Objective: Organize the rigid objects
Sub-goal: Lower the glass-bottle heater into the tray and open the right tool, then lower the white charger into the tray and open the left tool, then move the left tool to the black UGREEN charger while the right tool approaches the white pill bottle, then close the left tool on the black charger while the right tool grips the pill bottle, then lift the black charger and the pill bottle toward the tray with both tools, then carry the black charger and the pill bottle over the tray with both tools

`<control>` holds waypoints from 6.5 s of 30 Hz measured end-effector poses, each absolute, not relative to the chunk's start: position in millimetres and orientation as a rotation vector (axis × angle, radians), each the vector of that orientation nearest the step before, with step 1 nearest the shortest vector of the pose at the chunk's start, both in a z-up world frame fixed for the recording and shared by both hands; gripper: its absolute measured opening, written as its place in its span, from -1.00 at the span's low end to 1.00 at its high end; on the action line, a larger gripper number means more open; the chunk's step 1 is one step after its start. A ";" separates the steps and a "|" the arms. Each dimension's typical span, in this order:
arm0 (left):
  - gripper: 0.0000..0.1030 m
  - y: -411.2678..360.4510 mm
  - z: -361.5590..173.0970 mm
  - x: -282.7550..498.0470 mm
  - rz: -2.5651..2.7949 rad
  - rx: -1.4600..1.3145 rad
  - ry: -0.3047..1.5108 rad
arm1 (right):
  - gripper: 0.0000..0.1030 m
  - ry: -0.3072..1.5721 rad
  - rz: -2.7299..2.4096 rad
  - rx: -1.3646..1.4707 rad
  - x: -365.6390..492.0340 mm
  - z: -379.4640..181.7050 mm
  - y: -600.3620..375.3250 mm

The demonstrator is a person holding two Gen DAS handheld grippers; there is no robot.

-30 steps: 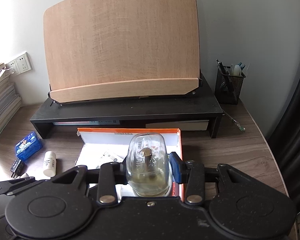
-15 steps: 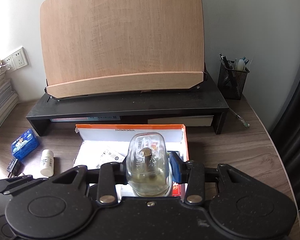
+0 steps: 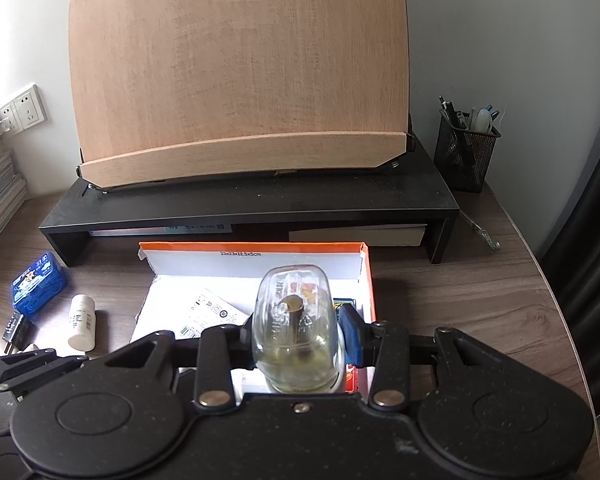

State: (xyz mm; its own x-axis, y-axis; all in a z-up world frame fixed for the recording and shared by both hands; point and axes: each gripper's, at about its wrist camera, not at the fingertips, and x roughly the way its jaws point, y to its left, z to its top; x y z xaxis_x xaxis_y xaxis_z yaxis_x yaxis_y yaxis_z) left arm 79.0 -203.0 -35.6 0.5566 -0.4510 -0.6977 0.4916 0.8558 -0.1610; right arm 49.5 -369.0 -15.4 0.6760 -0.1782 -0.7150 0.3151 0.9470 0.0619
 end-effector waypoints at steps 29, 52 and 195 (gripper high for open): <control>-0.16 -209.8 -46.4 79.8 -0.577 0.067 0.830 | 0.23 0.681 -0.268 0.187 60.2 -7.4 -377.4; 0.21 -210.9 -38.0 62.1 -0.536 0.042 0.828 | 0.50 0.543 -0.284 0.220 -30.4 27.6 -381.7; -0.31 1.7 8.7 33.7 -0.450 -0.015 0.748 | -0.22 0.708 -0.208 0.227 -30.6 8.8 -186.5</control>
State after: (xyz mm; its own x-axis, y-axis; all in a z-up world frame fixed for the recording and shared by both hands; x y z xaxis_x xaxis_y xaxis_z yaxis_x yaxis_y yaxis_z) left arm 33.7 1.7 8.7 0.6428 -0.4002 -0.6531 0.3899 0.9049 -0.1706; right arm -30.6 -186.5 8.8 0.7408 -0.1118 -0.6623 0.2646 0.9549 0.1348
